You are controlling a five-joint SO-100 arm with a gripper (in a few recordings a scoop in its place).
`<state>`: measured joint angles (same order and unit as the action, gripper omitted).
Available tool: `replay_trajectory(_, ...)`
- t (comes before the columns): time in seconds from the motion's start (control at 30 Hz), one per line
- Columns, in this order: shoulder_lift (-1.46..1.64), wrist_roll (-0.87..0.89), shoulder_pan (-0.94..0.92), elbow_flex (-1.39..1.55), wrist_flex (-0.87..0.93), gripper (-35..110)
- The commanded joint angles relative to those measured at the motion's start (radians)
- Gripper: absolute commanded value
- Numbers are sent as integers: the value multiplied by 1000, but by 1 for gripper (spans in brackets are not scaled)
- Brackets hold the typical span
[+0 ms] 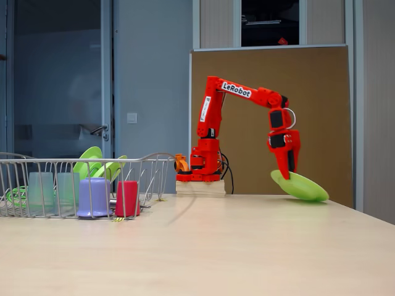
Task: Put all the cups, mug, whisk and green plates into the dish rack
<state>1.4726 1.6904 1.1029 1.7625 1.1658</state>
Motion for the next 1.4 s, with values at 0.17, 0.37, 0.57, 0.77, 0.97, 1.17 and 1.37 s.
replay_trajectory(0.17, 245, -282, -232, -51, 310, 0)
replay_trajectory(0.37, 322, -495, -413, -169, 503, 0)
replay_trajectory(0.57, 328, -742, -606, -350, 635, 0)
replay_trajectory(0.77, 318, -985, -772, -543, 669, 0)
replay_trajectory(0.97, 318, -1154, -916, -735, 664, 0)
replay_trajectory(1.17, 428, -1324, -1127, -661, 500, 0)
replay_trajectory(1.37, 592, -1405, -1359, -351, 311, 0)
